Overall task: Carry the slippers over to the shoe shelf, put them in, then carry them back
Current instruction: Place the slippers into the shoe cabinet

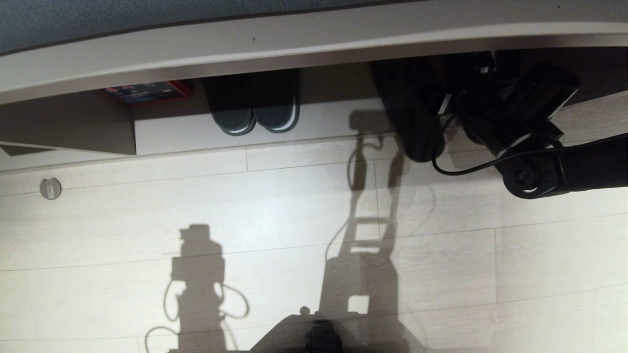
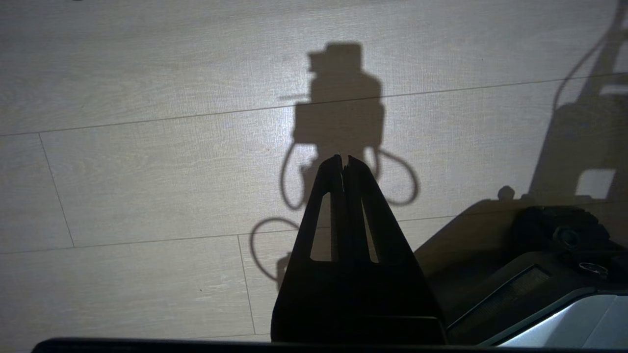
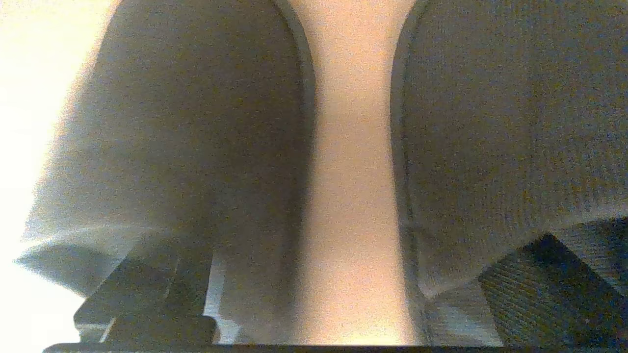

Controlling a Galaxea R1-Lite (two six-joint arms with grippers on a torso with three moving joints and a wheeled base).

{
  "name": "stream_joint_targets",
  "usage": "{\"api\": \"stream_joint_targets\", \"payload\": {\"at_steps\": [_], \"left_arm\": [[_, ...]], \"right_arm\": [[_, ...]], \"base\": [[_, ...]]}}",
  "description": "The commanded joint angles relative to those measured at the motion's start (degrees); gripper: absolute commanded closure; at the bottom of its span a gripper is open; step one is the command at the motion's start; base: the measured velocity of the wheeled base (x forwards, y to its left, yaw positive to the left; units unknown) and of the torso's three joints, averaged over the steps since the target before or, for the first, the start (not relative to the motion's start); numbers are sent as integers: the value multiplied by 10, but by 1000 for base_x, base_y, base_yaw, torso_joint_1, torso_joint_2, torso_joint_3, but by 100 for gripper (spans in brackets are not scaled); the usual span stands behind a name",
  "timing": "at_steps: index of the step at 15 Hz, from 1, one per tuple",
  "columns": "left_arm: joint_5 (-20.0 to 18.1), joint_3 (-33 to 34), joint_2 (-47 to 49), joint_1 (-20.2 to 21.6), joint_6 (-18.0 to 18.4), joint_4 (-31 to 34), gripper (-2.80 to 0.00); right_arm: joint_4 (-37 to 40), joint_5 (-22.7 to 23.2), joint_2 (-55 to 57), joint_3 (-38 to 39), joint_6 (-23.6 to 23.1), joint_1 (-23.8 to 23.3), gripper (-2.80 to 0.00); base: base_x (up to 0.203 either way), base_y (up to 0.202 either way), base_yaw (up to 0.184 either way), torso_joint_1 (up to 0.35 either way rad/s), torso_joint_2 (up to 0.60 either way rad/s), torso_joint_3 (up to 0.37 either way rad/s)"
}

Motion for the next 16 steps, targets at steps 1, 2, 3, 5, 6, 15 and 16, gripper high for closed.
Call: {"api": "stream_joint_targets", "payload": {"at_steps": [1, 2, 3, 5, 6, 15, 16], "left_arm": [[0, 1, -1, 0, 0, 0, 0], [0, 1, -1, 0, 0, 0, 0], [0, 1, -1, 0, 0, 0, 0], [0, 0, -1, 0, 0, 0, 0], [0, 0, -1, 0, 0, 0, 0], [0, 0, -1, 1, 0, 0, 0], [0, 0, -1, 0, 0, 0, 0]], "right_arm": [[-15, 1, -25, 19, -2, 0, -280], [-18, 1, -35, 31, -2, 0, -280], [-21, 1, -52, 56, -2, 0, -280], [-22, 1, -70, 88, -4, 2, -280], [-24, 1, -71, 93, -6, 2, -280], [-79, 15, -98, 236, -31, 4, 0], [-77, 20, -111, 244, -30, 20, 0]], "base": [[0, 0, 0, 0, 0, 0], [0, 0, 0, 0, 0, 0], [0, 0, 0, 0, 0, 0], [0, 0, 0, 0, 0, 0], [0, 0, 0, 0, 0, 0], [0, 0, 0, 0, 0, 0], [0, 0, 0, 0, 0, 0]]}}
